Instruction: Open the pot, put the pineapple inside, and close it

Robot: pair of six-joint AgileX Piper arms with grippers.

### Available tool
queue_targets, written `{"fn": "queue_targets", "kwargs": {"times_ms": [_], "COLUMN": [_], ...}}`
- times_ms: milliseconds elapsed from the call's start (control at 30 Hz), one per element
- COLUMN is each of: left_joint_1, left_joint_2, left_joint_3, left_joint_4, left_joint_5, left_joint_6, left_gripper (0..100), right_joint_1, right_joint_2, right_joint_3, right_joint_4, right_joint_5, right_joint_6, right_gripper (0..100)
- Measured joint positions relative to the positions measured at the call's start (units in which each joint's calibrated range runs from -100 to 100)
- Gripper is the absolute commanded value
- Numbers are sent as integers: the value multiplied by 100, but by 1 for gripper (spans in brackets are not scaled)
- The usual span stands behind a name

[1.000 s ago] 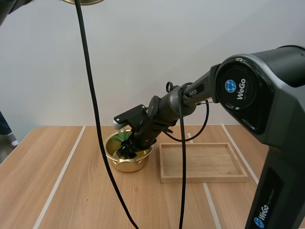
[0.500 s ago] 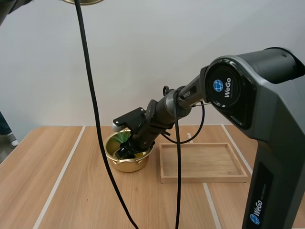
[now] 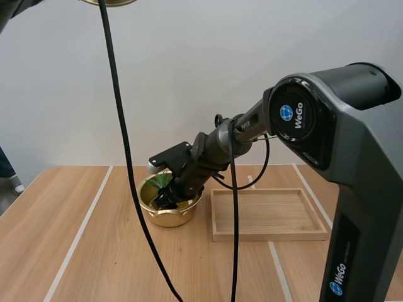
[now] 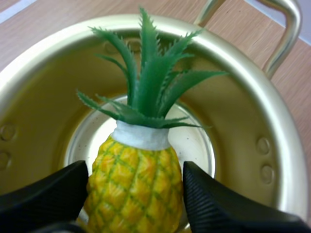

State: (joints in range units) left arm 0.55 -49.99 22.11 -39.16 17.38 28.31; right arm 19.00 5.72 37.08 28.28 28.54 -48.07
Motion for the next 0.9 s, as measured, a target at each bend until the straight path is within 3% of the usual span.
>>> {"fn": "queue_targets", "kwargs": {"times_ms": [233, 467, 900], "left_joint_1": [0, 0, 0], "left_joint_2": [0, 0, 0], "left_joint_3": [0, 0, 0], "left_joint_4": [0, 0, 0], "left_joint_5": [0, 0, 0], "left_joint_6": [0, 0, 0], "left_gripper": [0, 0, 0], "right_joint_1": [7, 7, 7], "right_joint_2": [28, -2, -1430], "right_joint_3": [-27, -350, -1115], "right_joint_4": [0, 67, 291], "right_joint_5": [-144, 502, 1013], "right_joint_6": [0, 0, 0], "right_gripper": [100, 100, 100]}}
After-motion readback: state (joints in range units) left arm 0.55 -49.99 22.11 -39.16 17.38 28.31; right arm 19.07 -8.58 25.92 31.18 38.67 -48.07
